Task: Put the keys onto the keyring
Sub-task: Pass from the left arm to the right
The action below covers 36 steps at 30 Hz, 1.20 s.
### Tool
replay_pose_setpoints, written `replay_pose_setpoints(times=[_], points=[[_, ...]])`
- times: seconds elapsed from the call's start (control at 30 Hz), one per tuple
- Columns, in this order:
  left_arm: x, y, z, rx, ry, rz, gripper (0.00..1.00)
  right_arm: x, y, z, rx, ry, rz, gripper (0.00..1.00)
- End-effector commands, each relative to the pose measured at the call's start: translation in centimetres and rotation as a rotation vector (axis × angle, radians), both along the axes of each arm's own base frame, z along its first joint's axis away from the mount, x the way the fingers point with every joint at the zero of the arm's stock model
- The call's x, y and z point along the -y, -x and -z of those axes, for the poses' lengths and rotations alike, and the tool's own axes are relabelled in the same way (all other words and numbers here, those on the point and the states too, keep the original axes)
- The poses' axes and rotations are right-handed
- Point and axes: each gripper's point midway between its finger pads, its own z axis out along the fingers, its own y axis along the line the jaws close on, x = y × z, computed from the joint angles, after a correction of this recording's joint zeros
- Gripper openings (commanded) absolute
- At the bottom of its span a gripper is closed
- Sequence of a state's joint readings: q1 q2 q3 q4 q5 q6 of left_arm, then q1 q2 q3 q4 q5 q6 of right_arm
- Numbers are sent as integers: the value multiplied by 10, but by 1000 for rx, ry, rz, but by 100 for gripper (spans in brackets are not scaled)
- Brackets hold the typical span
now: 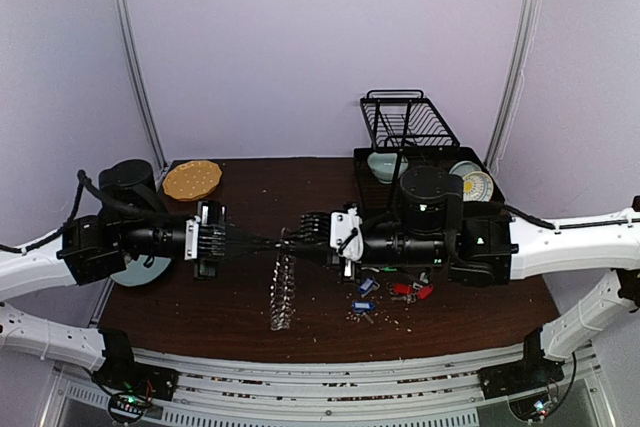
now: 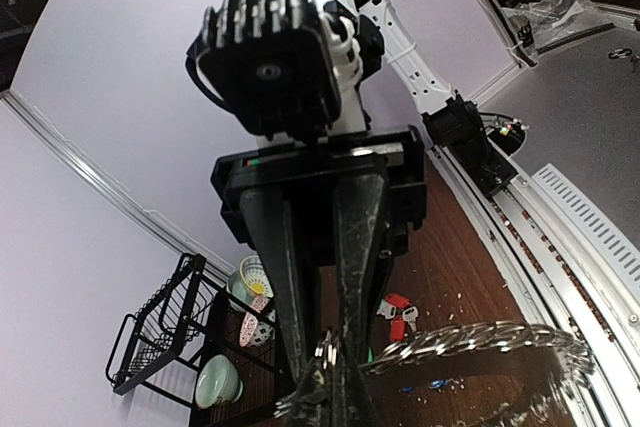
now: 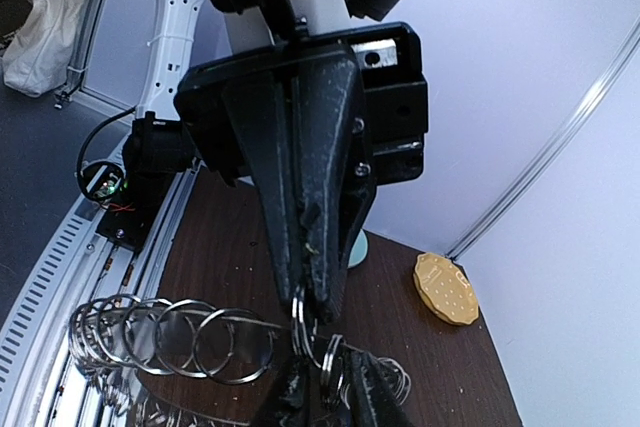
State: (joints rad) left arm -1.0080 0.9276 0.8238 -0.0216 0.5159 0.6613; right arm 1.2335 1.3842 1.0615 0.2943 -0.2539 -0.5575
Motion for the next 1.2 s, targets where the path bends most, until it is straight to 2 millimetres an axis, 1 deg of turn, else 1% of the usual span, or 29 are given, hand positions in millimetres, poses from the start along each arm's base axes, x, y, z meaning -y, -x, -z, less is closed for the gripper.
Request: replay_pose_setpoints(times=[0.0,0.1,0.2,0.23,0.3,0.33,0.43,0.6,0.7,1.0,1.17], points=[[2,4,-18,27,77,29,0,-1,-9,-10,17,-10,60,14],[2,4,-18,26,77,30,0,-1,-11,-10,12,-14,70,15],[3,3,-16,22,71,27,0,1,-9,-14,14,-24,63,10],[3,2,-15,23,69,23,0,1,-7,-15,16,-26,55,12],[2,1,-16,25,70,17,0,2,-5,-15,15,-24,44,22],[2,1,-16,25,71,15,0,2,-4,-14,18,-18,36,24],[2,-1,-15,27,69,1,0,4,0,-14,22,-21,20,24],[3,-5,-14,27,65,-20,0,7,17,-18,25,-35,-69,24],[3,-8,-13,30,62,-34,0,7,19,-22,21,-47,-76,24],[3,-7,-13,25,64,-27,0,0,9,-17,18,-31,-26,18],[2,-6,-13,29,65,-23,0,-1,4,-15,14,-22,3,11]])
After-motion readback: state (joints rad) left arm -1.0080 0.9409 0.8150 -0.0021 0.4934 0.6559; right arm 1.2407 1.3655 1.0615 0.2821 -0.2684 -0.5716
